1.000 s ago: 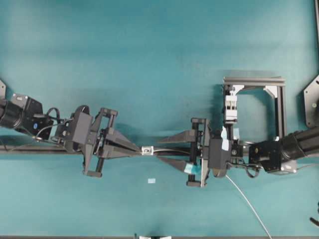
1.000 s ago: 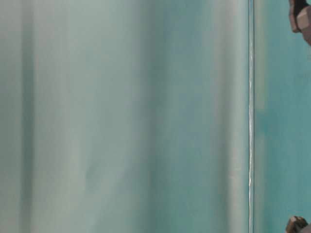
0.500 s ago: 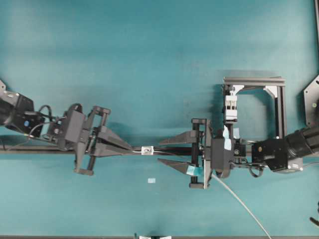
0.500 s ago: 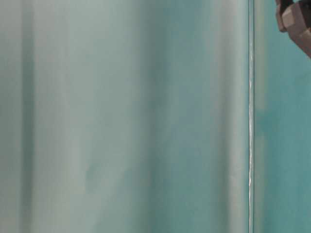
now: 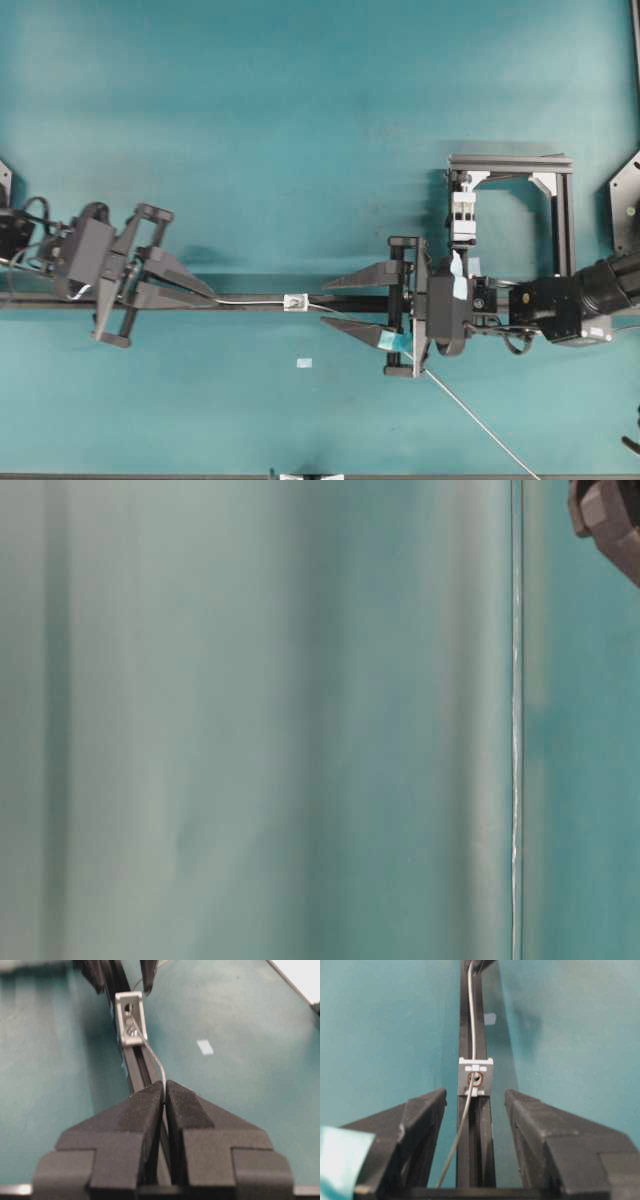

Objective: Insert the wire through the hole in the metal fitting marked with a red label. (retake)

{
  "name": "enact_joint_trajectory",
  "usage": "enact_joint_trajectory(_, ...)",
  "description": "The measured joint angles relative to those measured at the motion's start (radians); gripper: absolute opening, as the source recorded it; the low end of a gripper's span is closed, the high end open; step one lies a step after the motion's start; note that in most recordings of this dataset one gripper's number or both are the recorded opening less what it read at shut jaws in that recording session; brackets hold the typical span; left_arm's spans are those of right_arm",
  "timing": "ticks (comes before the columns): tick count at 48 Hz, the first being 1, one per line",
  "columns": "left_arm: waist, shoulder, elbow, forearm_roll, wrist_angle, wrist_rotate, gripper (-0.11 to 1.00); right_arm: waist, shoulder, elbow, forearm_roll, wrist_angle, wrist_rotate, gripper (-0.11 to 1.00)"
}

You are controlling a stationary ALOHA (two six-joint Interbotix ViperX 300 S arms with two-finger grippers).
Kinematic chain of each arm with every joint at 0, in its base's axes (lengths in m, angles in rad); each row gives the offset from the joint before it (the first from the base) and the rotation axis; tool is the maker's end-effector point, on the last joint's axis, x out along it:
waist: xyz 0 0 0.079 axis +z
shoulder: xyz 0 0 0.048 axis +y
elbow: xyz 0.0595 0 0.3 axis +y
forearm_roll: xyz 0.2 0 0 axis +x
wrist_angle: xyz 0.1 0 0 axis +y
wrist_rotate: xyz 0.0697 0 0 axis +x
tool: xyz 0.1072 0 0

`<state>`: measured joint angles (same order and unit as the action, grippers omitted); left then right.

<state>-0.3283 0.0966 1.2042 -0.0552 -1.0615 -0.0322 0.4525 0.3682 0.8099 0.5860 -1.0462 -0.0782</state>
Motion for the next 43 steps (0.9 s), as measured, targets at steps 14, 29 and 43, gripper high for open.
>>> enact_joint_trajectory(14,0.000,-0.137,0.063,0.000,0.124,-0.002,-0.10,0.000,0.000,0.000,0.000,0.003,-0.002,0.59)
enact_joint_trajectory(29,-0.002,-0.256,0.132,0.000,0.195,-0.006,-0.10,0.000,0.000,-0.002,0.000,0.003,0.002,0.59)
enact_joint_trajectory(43,-0.006,-0.311,0.143,0.000,0.268,-0.009,-0.10,0.000,0.000,0.000,0.000,0.003,0.002,0.59)
